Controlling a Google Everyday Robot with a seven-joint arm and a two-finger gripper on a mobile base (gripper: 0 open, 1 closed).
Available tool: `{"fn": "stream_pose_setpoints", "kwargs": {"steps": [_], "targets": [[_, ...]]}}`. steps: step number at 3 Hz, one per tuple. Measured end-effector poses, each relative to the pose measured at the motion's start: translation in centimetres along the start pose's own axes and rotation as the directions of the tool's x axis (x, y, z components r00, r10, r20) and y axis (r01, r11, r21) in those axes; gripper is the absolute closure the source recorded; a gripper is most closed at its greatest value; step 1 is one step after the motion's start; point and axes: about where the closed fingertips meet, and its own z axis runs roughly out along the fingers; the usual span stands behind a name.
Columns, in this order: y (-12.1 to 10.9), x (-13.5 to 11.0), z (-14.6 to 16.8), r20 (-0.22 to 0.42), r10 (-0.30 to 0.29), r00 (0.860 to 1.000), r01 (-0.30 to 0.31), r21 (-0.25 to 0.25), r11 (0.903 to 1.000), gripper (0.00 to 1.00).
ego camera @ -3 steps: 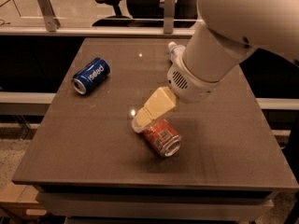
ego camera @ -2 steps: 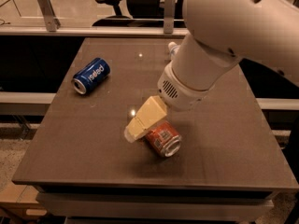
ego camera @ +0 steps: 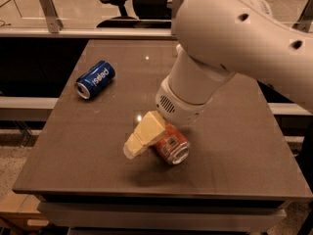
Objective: Place coke can upright
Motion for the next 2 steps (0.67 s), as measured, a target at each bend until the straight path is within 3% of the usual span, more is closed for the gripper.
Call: {"fn": "stream_pose_setpoints", "kwargs": {"steps": [1, 2], "targets": [[-0.49, -0.31, 0.7, -0.028, -0.003, 1.0, 0.004, 0.029, 0.9996, 0.0], [-1.32, -0.67, 0.76, -0.033, -0.019, 0.999, 0.021, 0.064, 0.9977, 0.17]]}}
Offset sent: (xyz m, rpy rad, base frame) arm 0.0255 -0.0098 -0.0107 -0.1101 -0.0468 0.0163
